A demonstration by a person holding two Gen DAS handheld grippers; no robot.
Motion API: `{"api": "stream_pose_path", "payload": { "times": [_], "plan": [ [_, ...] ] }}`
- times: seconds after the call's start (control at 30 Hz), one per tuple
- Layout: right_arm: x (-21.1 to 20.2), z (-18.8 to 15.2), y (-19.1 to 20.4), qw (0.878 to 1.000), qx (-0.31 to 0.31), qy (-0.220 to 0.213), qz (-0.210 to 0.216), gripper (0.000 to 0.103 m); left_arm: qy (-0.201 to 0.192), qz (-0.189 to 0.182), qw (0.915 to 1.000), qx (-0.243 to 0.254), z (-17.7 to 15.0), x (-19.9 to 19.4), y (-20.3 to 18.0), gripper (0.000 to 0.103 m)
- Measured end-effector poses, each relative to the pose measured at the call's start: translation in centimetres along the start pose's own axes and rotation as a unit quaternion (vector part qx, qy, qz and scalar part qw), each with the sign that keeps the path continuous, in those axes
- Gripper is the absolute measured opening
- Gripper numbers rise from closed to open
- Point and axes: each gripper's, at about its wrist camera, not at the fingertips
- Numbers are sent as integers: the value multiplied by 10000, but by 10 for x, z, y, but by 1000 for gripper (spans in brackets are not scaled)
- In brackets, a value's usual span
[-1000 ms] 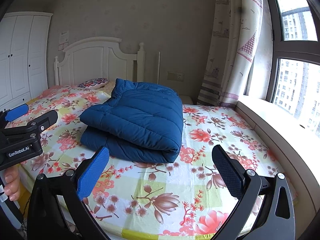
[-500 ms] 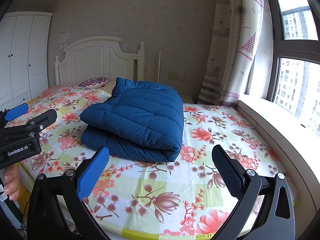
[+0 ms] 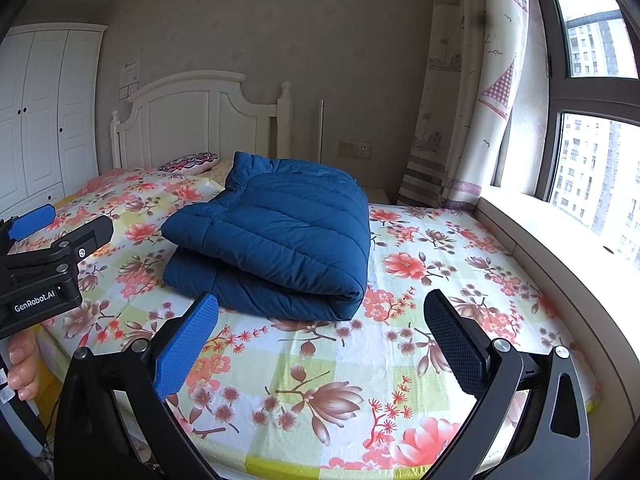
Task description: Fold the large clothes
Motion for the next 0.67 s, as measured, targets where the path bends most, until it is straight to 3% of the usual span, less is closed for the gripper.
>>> {"api": "stream_pose_path", "payload": {
  "times": [0.23,0.43,0.57,0.67],
  "plan": [
    [5,-6,-3,10000,-16,79,49,99,54,-51,10000,23,-4,2,2,101],
    [20,-12,-5,9995,-12,305,114,99,86,-316,9994,91,-5,15,-1,101],
    [43,-7,-21,9978,59,587,303,99,423,-415,9979,250,5,55,15,101],
    [67,20,-72,9967,327,716,173,99,718,-46,9973,109,21,106,68,101]
  ]
}}
Point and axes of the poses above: each gripper's, at about its wrist camera, not at the fingertips, and x roughly the way its jaws point, y to its left, z to its top, and after that the axes turned 6 degrees about x, right-handed
